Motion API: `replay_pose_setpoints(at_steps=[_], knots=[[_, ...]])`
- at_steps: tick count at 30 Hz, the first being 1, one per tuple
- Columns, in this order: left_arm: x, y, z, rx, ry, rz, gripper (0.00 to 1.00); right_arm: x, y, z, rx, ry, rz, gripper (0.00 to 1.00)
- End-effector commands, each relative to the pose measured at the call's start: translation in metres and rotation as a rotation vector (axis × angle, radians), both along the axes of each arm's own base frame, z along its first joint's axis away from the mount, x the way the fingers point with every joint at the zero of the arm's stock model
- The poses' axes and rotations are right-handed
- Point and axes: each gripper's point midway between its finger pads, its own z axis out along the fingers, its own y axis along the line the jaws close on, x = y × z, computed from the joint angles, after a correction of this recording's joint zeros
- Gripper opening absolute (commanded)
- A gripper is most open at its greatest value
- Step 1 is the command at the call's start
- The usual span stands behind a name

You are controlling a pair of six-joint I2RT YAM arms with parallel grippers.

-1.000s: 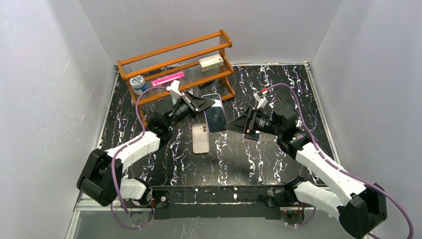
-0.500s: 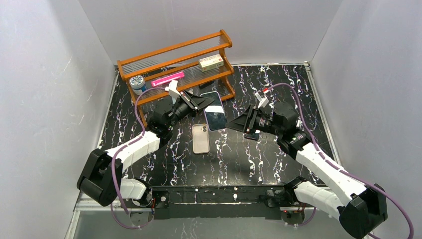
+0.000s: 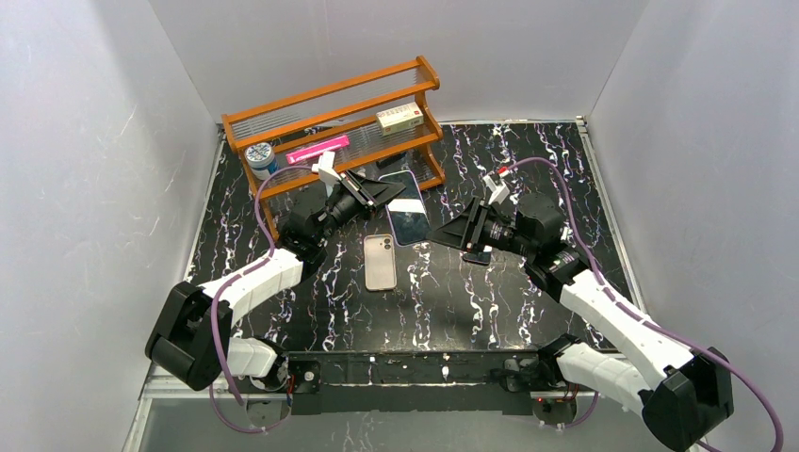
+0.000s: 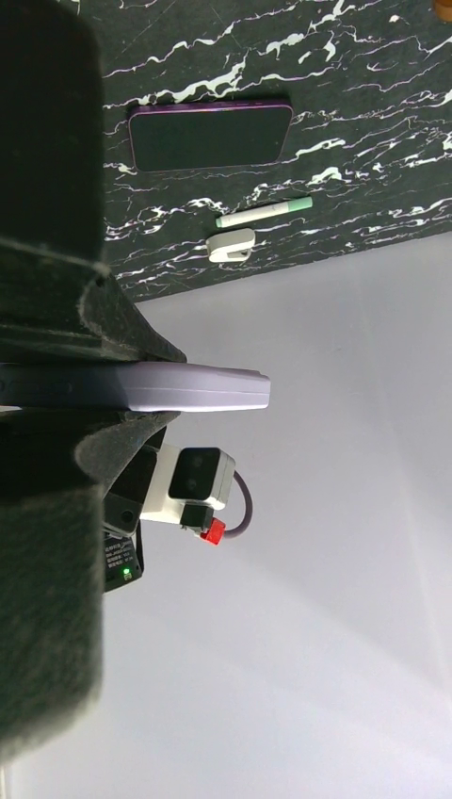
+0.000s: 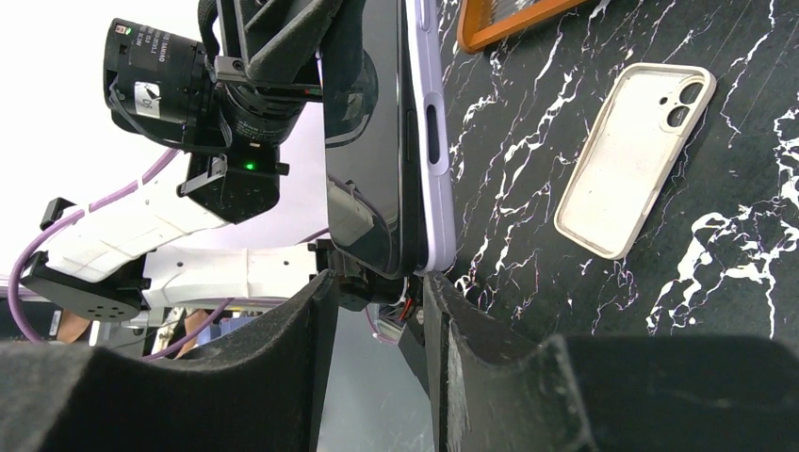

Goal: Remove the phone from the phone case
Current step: Remove the phone case from the phone.

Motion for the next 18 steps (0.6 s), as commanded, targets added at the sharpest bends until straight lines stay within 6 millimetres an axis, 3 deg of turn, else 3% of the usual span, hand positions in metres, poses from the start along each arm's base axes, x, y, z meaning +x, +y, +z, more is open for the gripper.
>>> replay_pose_setpoints(at_steps=[1, 18], knots=[[-0.011, 0.004, 0.047, -0.086, -0.116, -0.008, 0.0, 0.005, 0.006, 0.033, 0.067, -0.071, 0.021, 0.46], [-0.026, -0.01, 0.045, -0.078, -0.121, -0.063, 0.0, 0.008, 0.016, 0.055, 0.168, -0.087, 0.058, 0.42]])
